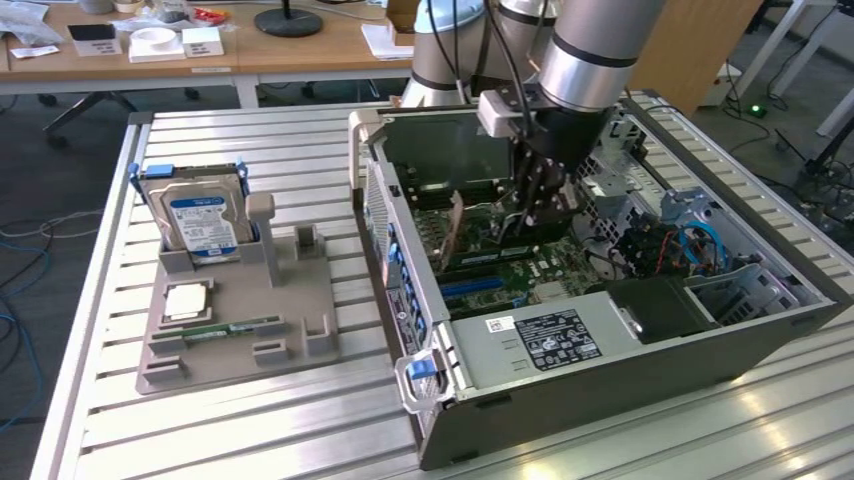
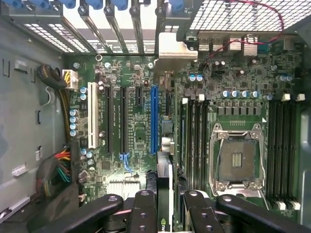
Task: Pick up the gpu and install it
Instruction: 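Insert the gpu into the slot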
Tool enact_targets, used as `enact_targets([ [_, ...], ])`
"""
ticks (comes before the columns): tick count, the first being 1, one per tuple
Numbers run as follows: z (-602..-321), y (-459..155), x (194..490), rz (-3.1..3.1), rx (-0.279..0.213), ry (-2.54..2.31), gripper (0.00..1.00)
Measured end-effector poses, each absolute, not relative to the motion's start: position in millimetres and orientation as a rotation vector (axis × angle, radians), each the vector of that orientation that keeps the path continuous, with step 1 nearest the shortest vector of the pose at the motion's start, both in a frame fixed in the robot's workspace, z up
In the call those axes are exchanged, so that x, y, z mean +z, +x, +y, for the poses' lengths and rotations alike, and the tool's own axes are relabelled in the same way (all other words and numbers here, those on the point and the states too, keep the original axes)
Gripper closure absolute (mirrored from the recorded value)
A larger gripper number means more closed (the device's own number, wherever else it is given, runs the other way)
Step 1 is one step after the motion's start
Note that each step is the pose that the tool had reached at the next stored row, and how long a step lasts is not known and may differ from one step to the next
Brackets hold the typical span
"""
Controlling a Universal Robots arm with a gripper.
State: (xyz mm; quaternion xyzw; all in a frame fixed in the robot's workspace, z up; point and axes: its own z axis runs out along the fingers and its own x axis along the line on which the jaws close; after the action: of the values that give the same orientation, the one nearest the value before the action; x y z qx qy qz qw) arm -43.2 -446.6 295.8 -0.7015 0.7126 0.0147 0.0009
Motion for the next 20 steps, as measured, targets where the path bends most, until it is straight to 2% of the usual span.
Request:
enact_targets([
  [20, -450, -54, 280, 2.223, 0.040, -2.204, 0.74],
])
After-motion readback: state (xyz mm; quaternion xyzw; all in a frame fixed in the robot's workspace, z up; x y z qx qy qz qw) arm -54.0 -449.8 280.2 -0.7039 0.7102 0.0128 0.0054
